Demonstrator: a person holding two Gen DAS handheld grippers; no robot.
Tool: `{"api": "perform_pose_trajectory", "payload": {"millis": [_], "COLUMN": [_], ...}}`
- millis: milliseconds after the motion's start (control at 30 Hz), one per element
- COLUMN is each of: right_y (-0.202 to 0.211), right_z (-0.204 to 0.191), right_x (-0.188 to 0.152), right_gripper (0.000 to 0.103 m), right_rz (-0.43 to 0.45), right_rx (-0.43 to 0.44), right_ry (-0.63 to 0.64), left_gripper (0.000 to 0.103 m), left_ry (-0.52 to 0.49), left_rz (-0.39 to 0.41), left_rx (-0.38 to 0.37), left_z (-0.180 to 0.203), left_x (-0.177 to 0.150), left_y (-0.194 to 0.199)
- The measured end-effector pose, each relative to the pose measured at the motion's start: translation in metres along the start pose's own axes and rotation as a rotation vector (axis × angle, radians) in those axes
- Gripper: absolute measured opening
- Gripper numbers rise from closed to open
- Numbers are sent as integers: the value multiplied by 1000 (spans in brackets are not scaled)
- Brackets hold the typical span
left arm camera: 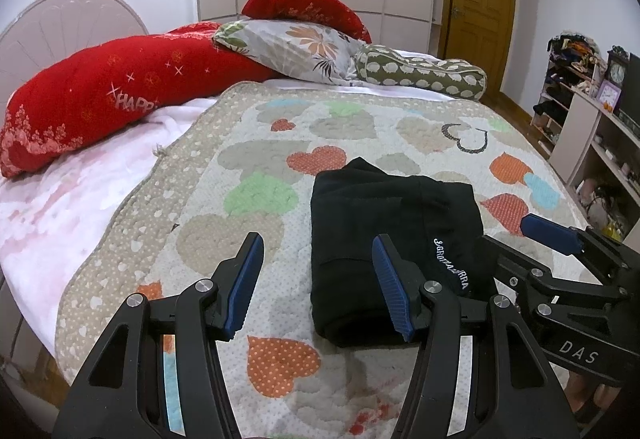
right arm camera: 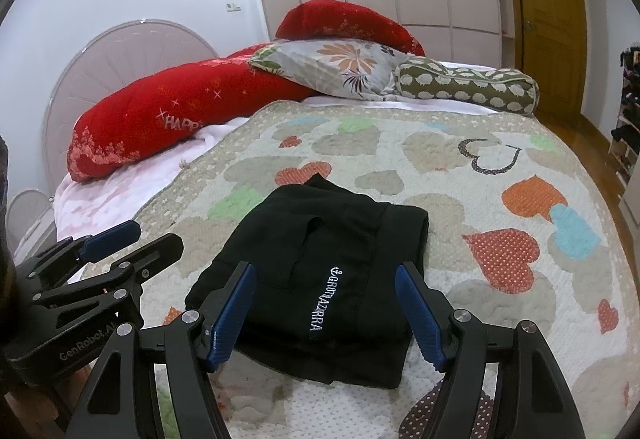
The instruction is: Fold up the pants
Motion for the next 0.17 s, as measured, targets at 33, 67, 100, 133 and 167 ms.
{"api": "perform_pose_trajectory", "payload": {"millis": [33, 67, 100, 133, 167], "right_y": [0, 1, 1, 2, 2], "right_z": [0, 0, 0, 1, 3], "right_x": [0, -1, -1, -1, 0], "right_gripper": [70, 70, 70, 70, 70], "right_rz": [-1, 0, 0, 2, 3], "right_rx": [0, 0, 1, 1, -2], "right_ry": [2, 3, 4, 3, 1], "left_gripper": [57, 57, 57, 57, 57], "left_ry": [-3, -3, -4, -4, -2], "left_rz": [5, 10, 14, 11, 7], "left_rx": [-2, -3, -5, -8, -14], "left_z": [1, 1, 1, 1, 1], "left_x": [-1, -2, -3, -4, -4], "left_y": [0, -1, -1, -2, -2]}}
Point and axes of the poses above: each gripper's, at about its wrist camera, not at the fingertips, and y roughly against the way its jaws point, z to its right, x to its top, the point moved 4 cm from there along -y, roughly the way its jaws point, and after that the axes turned 2 degrees about -y, right-handed, at the moved point
